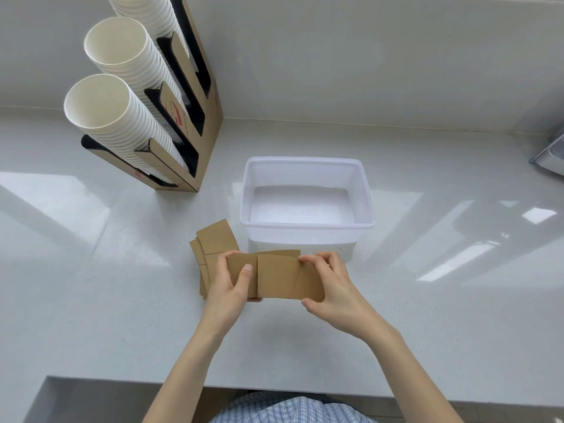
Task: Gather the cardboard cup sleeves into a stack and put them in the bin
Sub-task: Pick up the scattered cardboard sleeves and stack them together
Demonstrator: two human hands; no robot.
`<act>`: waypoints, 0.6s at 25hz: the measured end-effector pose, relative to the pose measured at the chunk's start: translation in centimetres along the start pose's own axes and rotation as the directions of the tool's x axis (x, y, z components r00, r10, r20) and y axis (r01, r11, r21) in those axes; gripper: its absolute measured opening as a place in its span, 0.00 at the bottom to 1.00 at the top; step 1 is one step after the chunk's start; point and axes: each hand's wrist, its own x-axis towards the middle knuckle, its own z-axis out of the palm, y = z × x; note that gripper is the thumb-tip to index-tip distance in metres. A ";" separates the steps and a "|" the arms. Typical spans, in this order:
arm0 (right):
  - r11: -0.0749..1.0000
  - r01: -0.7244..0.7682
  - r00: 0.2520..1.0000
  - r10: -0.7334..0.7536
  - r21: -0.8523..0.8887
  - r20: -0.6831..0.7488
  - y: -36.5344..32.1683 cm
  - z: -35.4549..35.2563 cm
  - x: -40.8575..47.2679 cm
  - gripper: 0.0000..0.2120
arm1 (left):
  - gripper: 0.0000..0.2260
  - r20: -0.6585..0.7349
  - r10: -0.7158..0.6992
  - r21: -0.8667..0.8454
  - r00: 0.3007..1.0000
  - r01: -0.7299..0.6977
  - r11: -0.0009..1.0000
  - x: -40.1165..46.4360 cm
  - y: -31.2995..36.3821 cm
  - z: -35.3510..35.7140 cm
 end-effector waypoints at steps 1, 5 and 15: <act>1.000 0.007 1.000 -0.007 -0.005 -0.012 -0.2 0.2 0.1 0.28 | 0.09 0.019 0.000 -0.014 1.000 0.000 1.000 -0.1 0.1 0.3; 1.000 0.000 0.997 0.001 0.005 -0.075 -0.6 0.7 0.2 0.28 | 0.13 0.067 0.001 0.000 0.998 -0.001 1.000 -0.1 0.4 1.4; 0.883 -0.158 0.966 0.231 0.442 -0.117 0.5 0.3 0.2 0.31 | 0.13 0.129 0.039 0.058 0.991 -0.047 0.997 0.6 -0.3 2.4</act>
